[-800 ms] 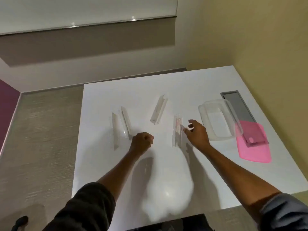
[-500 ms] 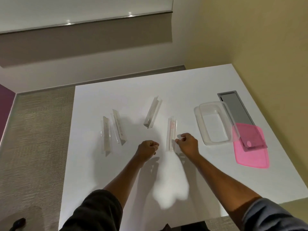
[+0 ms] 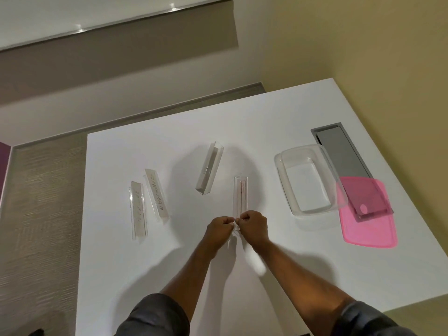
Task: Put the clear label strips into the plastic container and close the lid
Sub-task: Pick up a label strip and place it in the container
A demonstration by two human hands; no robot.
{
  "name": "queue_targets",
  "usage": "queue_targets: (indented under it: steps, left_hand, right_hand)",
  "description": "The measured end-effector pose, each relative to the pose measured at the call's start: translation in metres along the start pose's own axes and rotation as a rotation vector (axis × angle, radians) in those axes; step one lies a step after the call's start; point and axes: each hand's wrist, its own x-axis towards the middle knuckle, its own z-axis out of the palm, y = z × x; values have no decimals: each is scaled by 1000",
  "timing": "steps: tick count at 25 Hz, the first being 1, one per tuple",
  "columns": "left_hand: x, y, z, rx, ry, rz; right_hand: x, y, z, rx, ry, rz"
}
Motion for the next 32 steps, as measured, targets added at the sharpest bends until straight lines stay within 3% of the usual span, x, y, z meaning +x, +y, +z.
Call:
queue_targets:
  steps: [6, 12, 20, 28, 32]
  left_hand:
    - [3, -4, -1, -26, 33, 11]
    - [-6, 4, -8, -334, -28, -18]
    - [-5, 4, -17, -648, -146, -1]
    - [-16, 25, -7, -472, -89, 92]
    - [-23, 41, 13, -210, 37, 215]
  right_hand:
    - [-6, 1, -4, 29, 7, -43]
    - [-10, 5, -19, 219, -45, -107]
    - [-10, 0, -53, 467, -230, 14]
    - [-12, -1, -86, 407, -174, -6]
    - [-9, -14, -97, 374, -178, -9]
